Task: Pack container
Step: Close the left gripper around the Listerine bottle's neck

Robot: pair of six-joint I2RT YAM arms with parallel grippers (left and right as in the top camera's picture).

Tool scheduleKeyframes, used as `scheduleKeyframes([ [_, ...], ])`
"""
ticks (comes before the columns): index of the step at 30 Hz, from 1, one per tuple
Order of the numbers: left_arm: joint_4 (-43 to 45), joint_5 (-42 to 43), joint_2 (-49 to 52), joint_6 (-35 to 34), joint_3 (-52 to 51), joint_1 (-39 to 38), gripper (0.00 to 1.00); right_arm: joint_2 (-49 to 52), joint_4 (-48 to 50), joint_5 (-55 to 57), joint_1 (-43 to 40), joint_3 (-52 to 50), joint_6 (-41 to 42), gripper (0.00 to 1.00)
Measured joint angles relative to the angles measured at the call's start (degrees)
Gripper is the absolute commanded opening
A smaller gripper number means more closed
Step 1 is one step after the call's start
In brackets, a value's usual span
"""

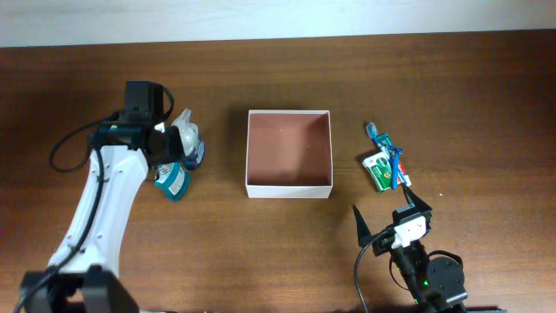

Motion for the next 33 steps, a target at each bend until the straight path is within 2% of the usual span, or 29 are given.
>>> scheduleKeyframes([
  [6,-2.9,-0.5,-7.8,-1.7,0.0,0.0,0.53,0.0,0.0,0.0,0.0,0.0,0.0,0.99],
  [7,-3.4,-0.5,-8.7,-1.7,0.0,0.0,0.58,0.0,0.0,0.0,0.0,0.0,0.0,0.99],
  [9,-4.4,-0.5,-9.4,-1.7,0.0,0.0,0.83,0.0,0.0,0.0,0.0,0.0,0.0,0.99],
  [10,-4.8,-0.5,-9.4,-1.7,0.0,0.0,0.8,0.0,0.0,0.0,0.0,0.0,0.0,0.99],
  [11,-5.8,-0.4,-9.3,-1.2,0.0,0.0,0.7,0.0,0.0,0.0,0.0,0.0,0.0,0.99],
  [13,-6.5,-0.2,-9.2,-0.2,0.0,0.0,0.65,0.0,0.0,0.0,0.0,0.0,0.0,0.99],
  [15,-6.8,0.4,-8.9,2.4,0.0,0.0,0.65,0.0,0.0,0.0,0.0,0.0,0.0,0.99],
  [33,-5.8,3.1,-3.2,9.3,0.0,0.0,0.65,0.0,0.0,0.0,0.0,0.0,0.0,0.99],
])
